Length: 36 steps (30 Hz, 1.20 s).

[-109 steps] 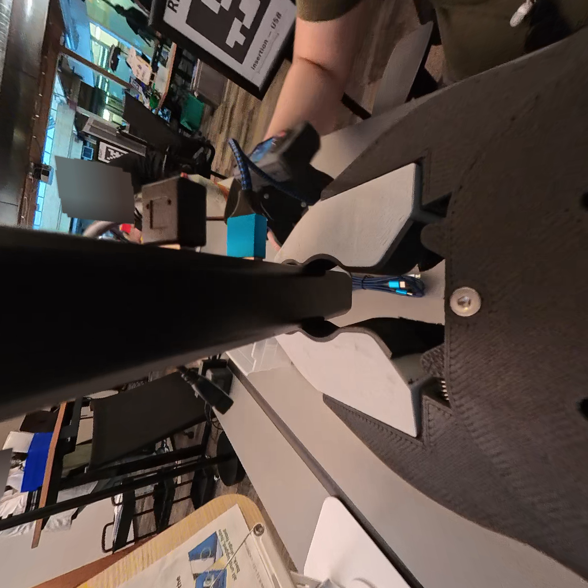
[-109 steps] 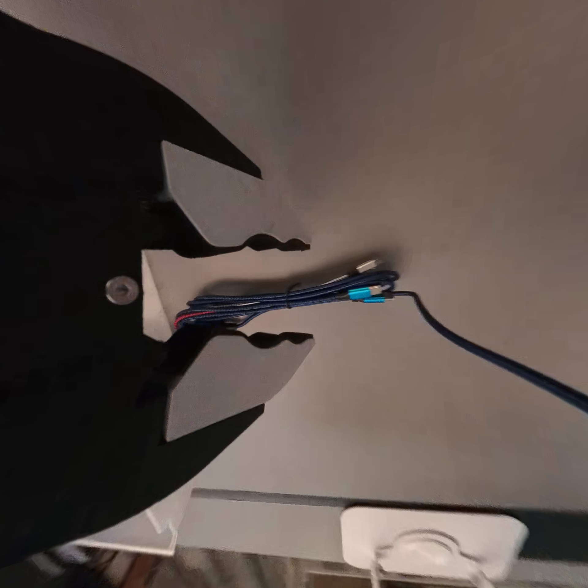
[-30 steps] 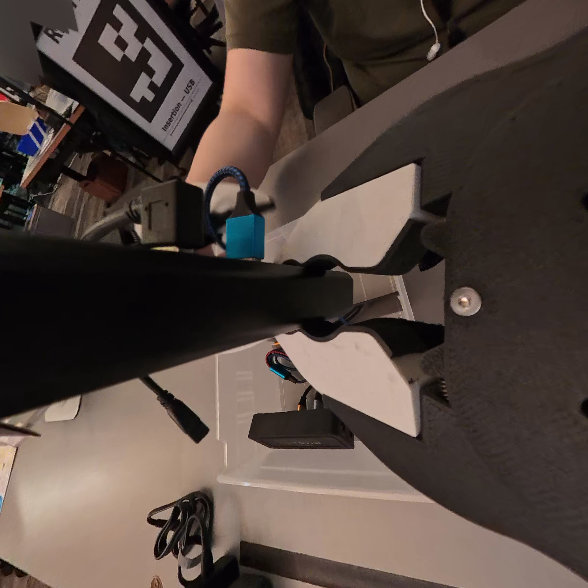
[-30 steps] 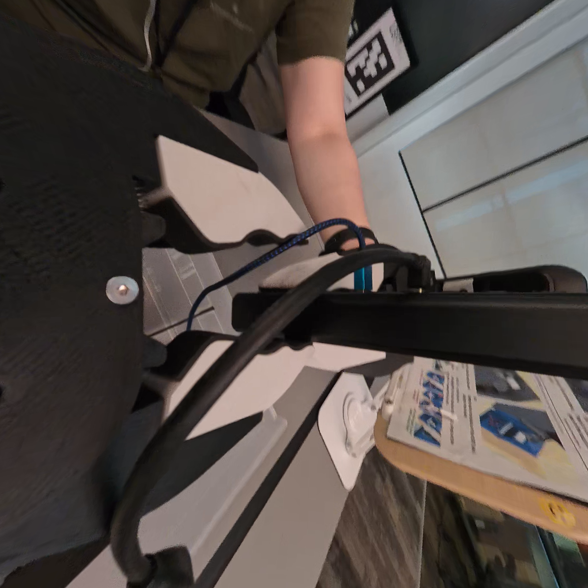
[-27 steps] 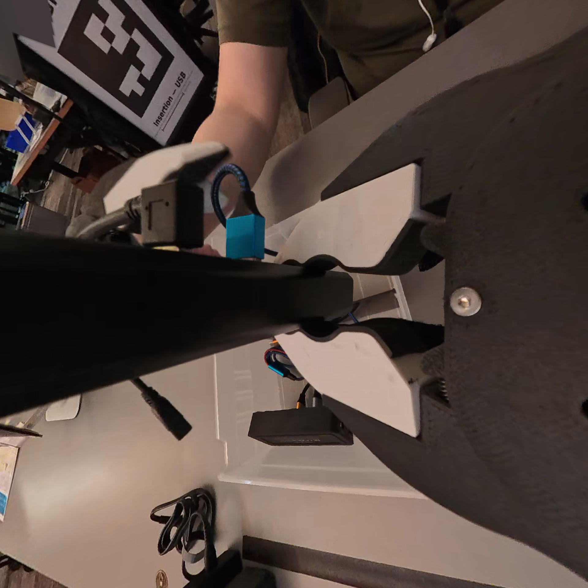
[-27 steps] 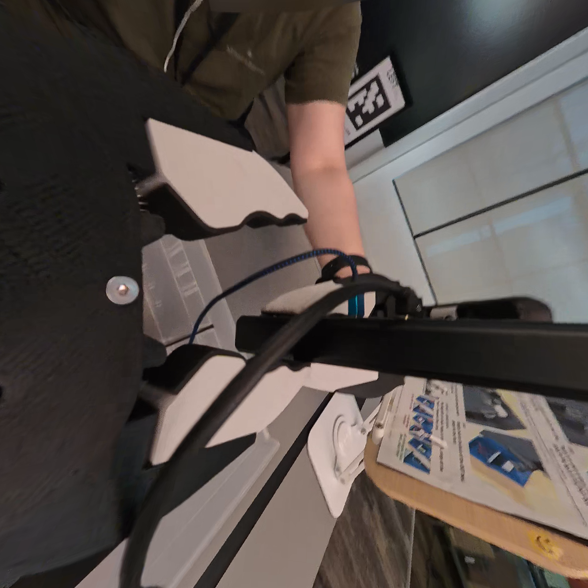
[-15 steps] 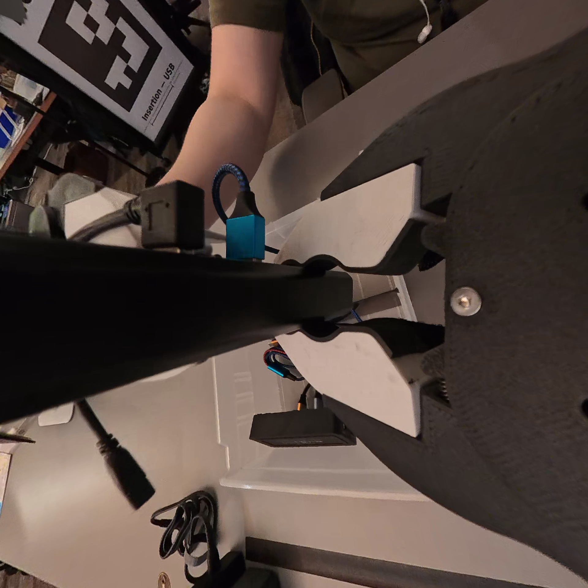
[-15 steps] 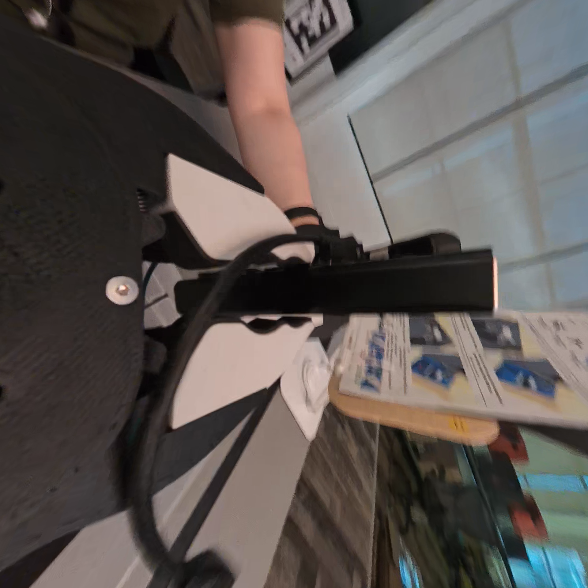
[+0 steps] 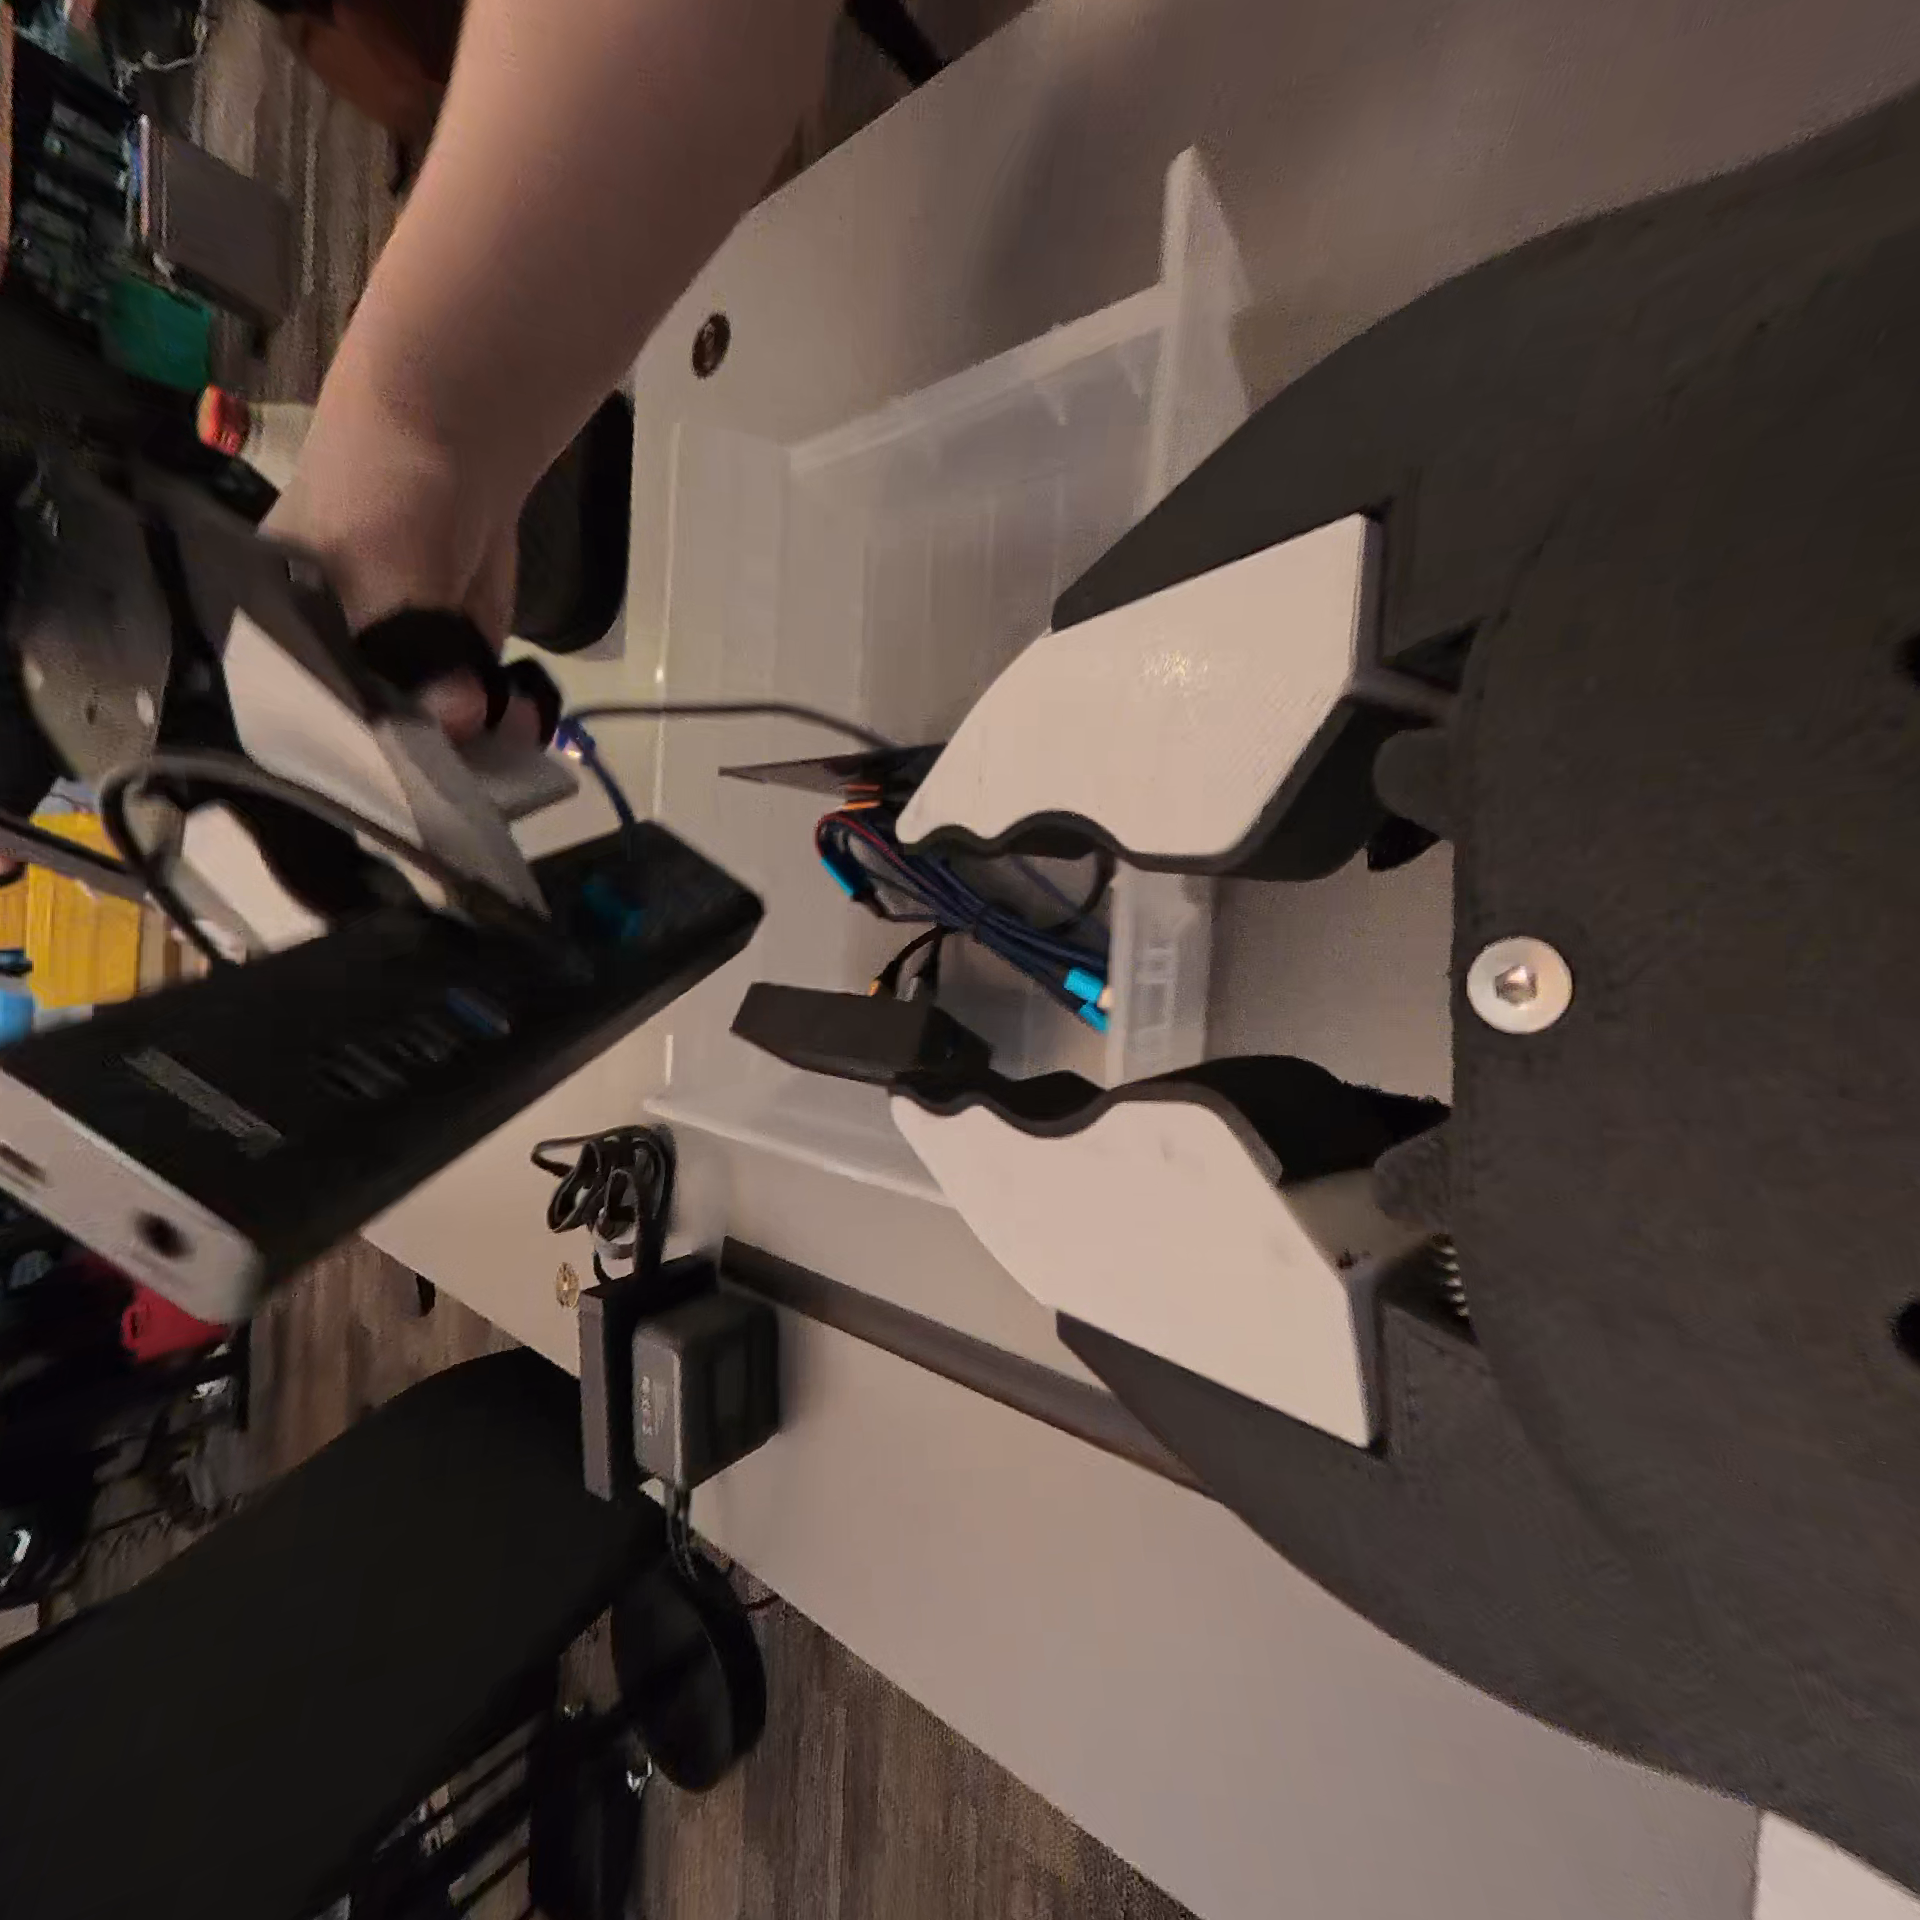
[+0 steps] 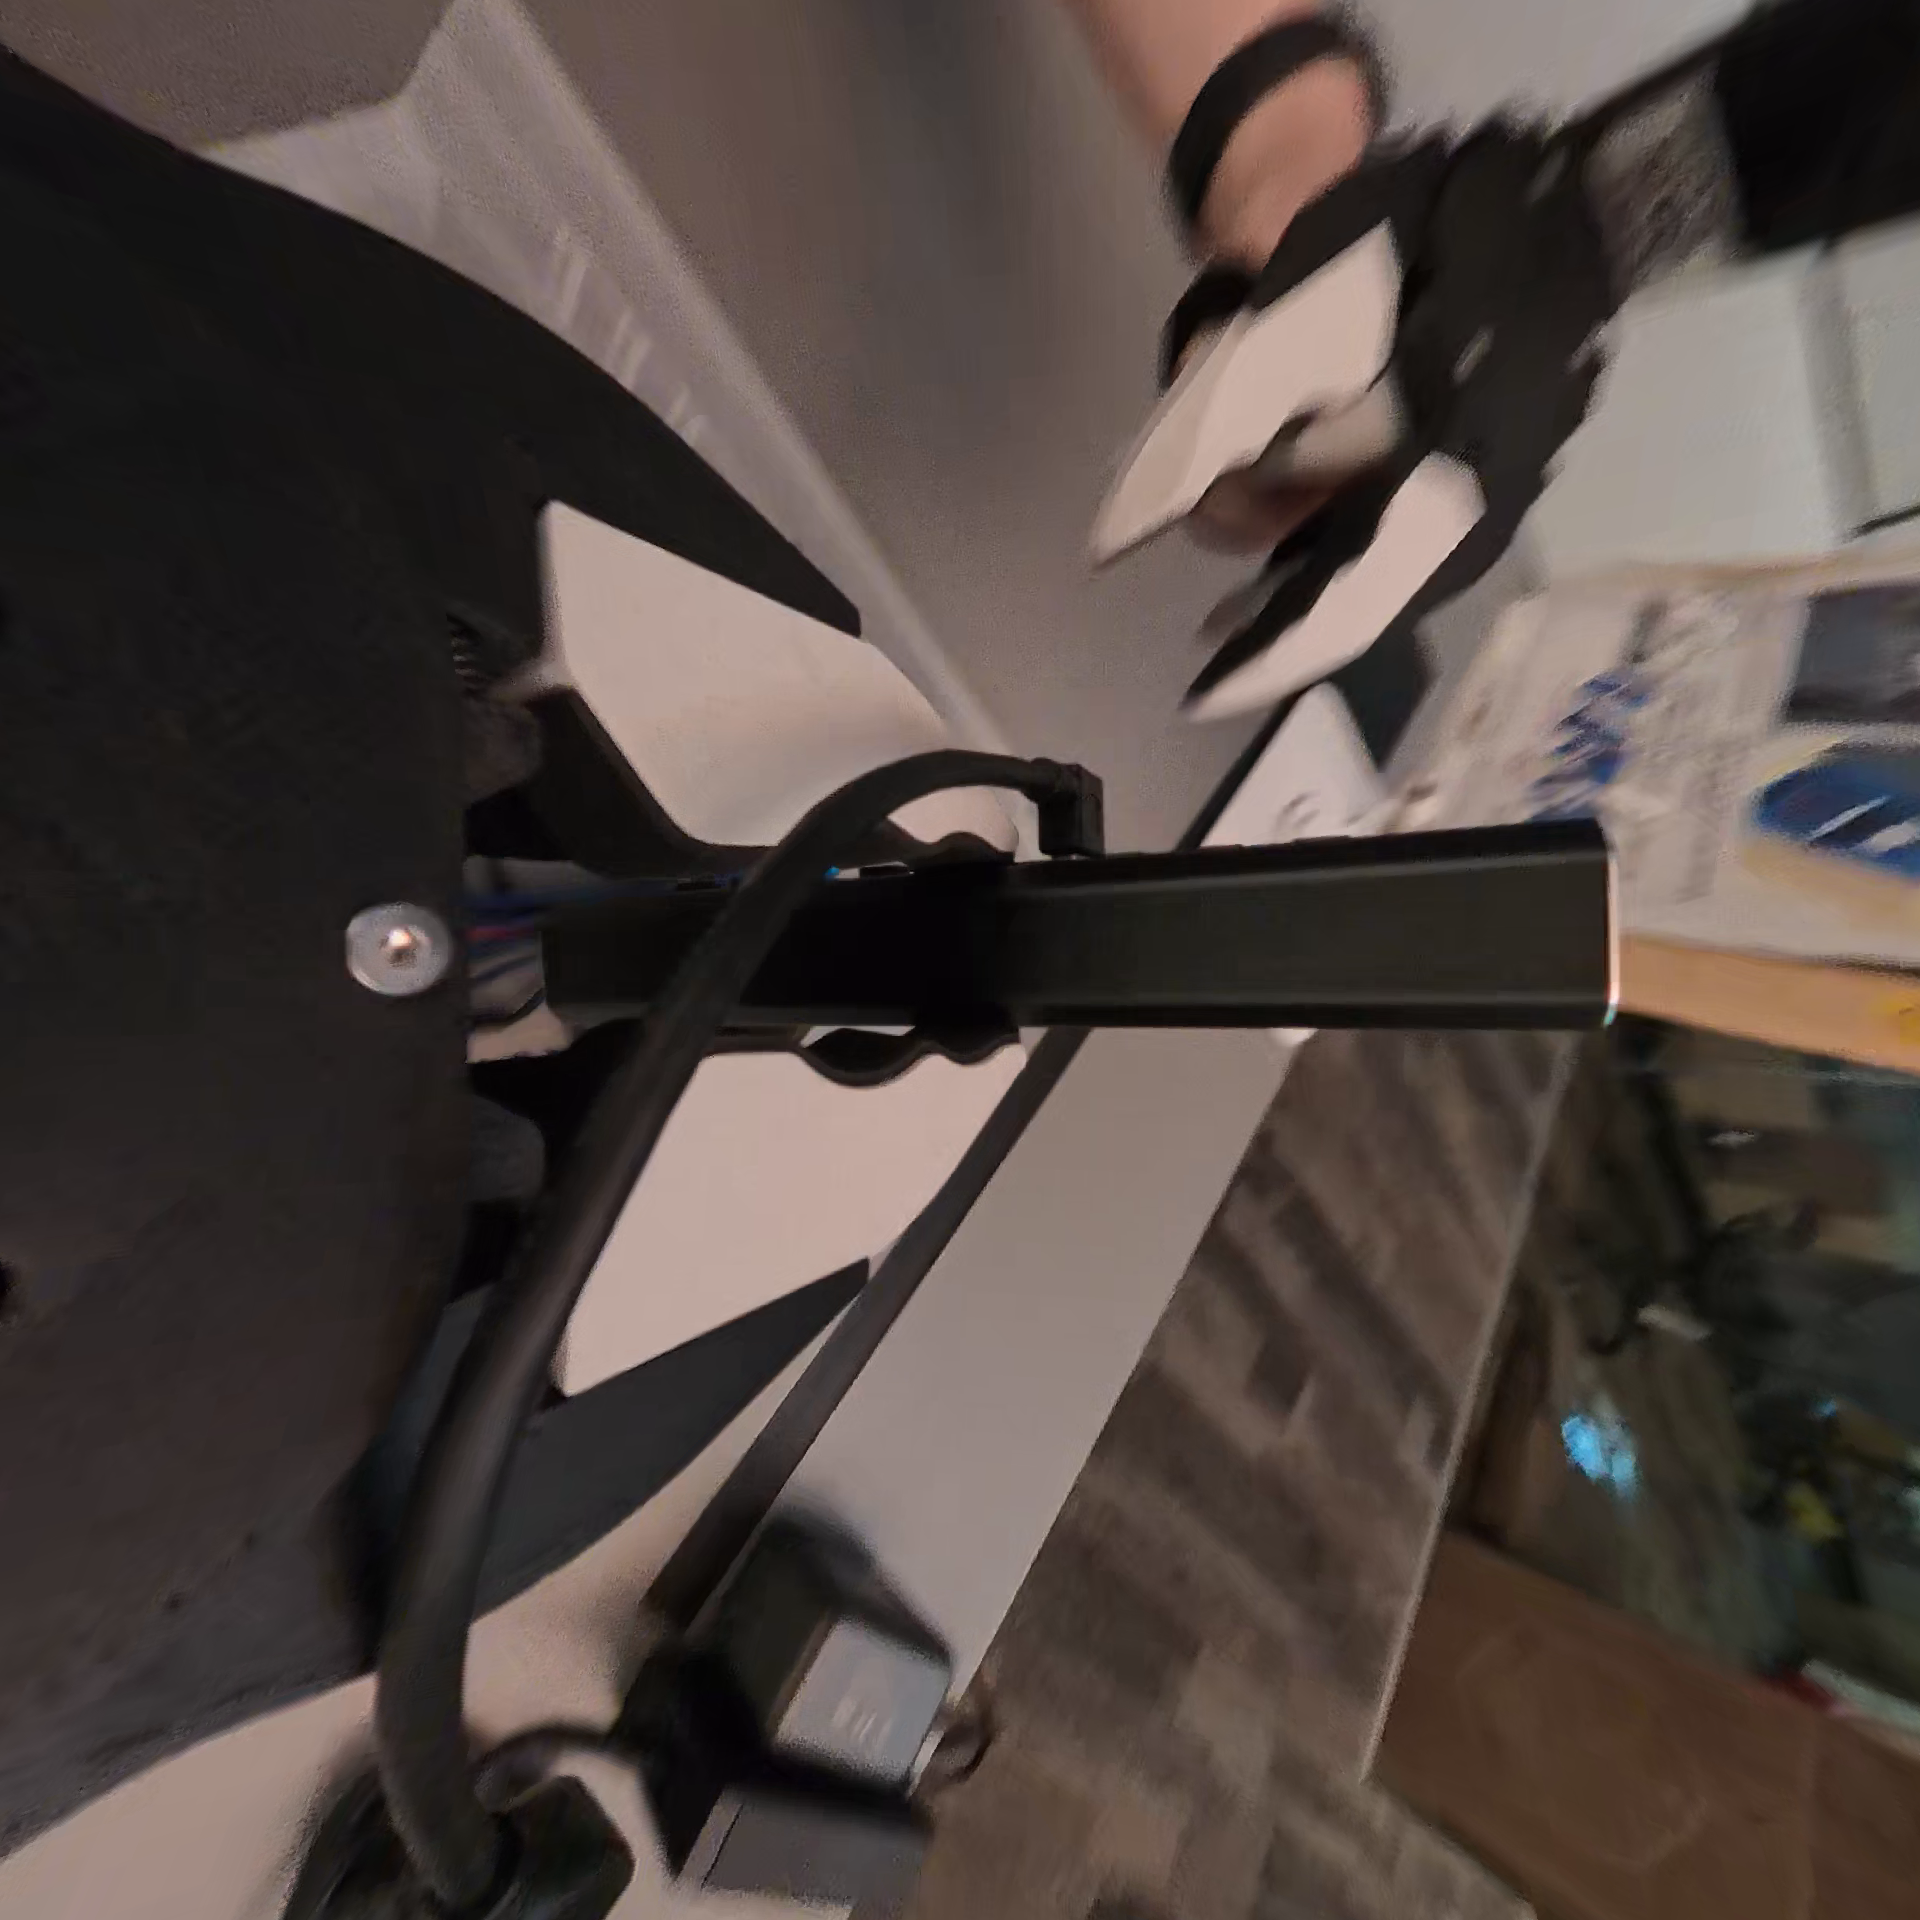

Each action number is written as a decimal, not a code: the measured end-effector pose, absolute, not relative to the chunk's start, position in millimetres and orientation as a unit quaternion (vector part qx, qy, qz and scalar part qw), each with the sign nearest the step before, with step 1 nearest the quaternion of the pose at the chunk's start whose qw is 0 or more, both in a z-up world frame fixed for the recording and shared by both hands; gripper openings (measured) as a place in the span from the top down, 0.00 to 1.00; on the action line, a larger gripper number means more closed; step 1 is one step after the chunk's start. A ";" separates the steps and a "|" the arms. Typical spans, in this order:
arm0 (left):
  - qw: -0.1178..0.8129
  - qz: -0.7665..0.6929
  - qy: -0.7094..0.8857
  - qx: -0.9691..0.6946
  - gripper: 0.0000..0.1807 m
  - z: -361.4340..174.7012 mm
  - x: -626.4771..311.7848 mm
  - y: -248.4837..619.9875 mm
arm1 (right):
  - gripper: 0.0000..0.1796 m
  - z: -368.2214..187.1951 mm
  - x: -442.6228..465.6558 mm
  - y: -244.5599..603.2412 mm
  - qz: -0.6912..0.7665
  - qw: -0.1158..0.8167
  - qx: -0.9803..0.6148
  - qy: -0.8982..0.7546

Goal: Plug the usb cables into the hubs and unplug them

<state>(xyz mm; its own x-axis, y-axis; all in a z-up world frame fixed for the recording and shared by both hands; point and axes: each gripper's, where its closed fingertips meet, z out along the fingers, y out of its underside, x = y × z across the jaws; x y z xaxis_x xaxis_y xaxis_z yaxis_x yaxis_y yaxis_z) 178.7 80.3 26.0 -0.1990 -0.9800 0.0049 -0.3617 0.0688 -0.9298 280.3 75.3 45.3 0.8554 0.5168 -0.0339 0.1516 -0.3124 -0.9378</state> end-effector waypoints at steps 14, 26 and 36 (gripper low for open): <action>0.347 -0.481 0.644 -0.483 0.87 29.7 93.1 18.9 | 0.84 -90.1 279.7 54.7 0.045 0.103 -0.890 -0.441; 0.368 -0.510 0.560 -0.539 0.83 60.6 5.6 9.5 | 0.82 -56.4 278.9 64.1 -0.027 0.183 -0.893 -0.410; 0.483 -0.445 0.499 -0.565 0.86 115.2 -96.2 36.1 | 0.82 63.5 247.7 32.1 -0.123 0.349 -0.875 -0.312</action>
<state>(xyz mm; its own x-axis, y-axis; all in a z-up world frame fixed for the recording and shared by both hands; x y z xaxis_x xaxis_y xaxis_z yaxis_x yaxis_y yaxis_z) -96.2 36.1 115.2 0.1061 -0.9941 0.0204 -0.1351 -0.0347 -0.9902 247.7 32.1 63.5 0.7754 0.4599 0.4328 0.6315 -0.5613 -0.5349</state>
